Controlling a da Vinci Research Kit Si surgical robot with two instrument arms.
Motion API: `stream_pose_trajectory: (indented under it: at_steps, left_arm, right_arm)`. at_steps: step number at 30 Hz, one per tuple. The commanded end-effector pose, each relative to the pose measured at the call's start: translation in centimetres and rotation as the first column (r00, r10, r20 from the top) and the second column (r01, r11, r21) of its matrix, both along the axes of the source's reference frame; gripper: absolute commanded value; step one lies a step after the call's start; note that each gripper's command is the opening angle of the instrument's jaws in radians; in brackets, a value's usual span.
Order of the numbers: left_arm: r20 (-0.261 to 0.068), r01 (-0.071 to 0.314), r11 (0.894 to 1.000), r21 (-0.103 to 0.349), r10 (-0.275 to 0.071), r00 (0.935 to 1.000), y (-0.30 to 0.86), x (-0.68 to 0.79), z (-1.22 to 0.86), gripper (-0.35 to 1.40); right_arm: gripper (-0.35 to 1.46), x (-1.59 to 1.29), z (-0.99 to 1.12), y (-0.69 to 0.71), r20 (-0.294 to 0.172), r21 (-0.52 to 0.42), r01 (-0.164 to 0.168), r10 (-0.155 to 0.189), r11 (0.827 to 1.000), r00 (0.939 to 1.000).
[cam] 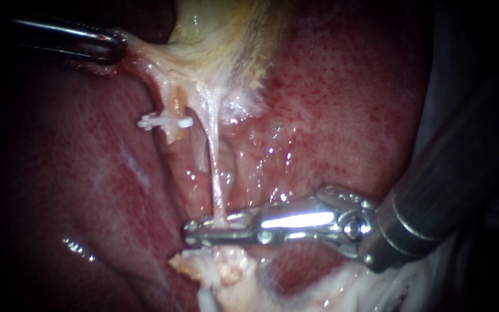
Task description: Going back first clip right tube
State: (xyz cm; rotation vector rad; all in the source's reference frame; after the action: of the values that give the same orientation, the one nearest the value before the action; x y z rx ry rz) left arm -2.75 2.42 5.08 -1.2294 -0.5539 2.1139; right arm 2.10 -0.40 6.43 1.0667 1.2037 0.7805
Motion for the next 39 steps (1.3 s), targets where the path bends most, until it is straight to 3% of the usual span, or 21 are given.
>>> stream_pose_trajectory:
  at_steps: [1, 4, 7, 9, 14, 20, 25, 30, 34, 39]
  left_arm:
    - [0.0, 0.0, 1.0, 0.0, 0.0, 1.0, 0.0, 0.0, 0.0, -0.35]
    - [0.0, 0.0, 1.0, 0.0, 0.0, 1.0, 0.0, 0.01, 0.0, -0.35]
    - [0.0, -0.001, 1.0, 0.0, 0.001, 1.0, -0.01, 0.02, 0.0, -0.35]
    - [0.0, -0.001, 1.0, 0.0, 0.001, 1.0, 0.0, 0.02, 0.0, -0.35]
    - [0.001, -0.001, 1.0, 0.0, 0.001, 1.0, 0.0, 0.02, 0.0, -0.35]
    - [0.001, -0.001, 1.0, 0.0, 0.001, 1.0, -0.01, 0.02, 0.0, -0.35]
    - [0.001, -0.001, 1.0, 0.0, 0.001, 1.0, -0.01, 0.02, 0.01, -0.35]
    - [0.001, -0.001, 1.0, -0.001, 0.001, 1.0, -0.01, 0.03, 0.01, -0.35]
    - [0.001, -0.001, 1.0, -0.001, 0.001, 1.0, -0.01, 0.03, 0.01, -0.35]
    - [0.001, -0.001, 1.0, -0.001, 0.001, 1.0, -0.01, 0.02, 0.01, -0.35]
  right_arm:
    - [-0.22, 0.02, 0.01, 0.0, -0.006, -0.025, -0.001, 0.0, 1.0, 1.0]
    - [0.28, 0.09, 0.05, -0.03, -0.009, -0.172, -0.005, 0.003, 0.985, 1.0]
    - [0.48, 0.14, 0.08, -0.05, 0.084, -0.295, 0.019, 0.006, 0.955, 0.9964]
    - [0.49, 0.12, 0.09, -0.04, 0.126, -0.369, 0.054, -0.008, 0.928, 0.9921]
    - [0.5, -0.07, 0.02, -0.01, 0.171, -0.505, 0.094, -0.007, 0.858, 0.9853]
    - [0.5, -0.38, -0.14, 0.14, 0.191, -0.584, 0.122, -0.01, 0.802, 0.9815]
    - [0.5, -0.64, -0.24, 0.28, 0.194, -0.591, 0.12, -0.003, 0.797, 0.9809]
    - [0.5, -0.9, -0.3, 0.35, 0.188, -0.633, 0.139, -0.022, 0.762, 0.9818]
    - [0.5, -1.07, -0.37, 0.38, 0.219, -0.659, 0.182, -0.046, 0.73, 0.9746]
    - [0.5, -1.27, -0.46, 0.43, 0.219, -0.692, 0.191, -0.05, 0.697, 0.9744]
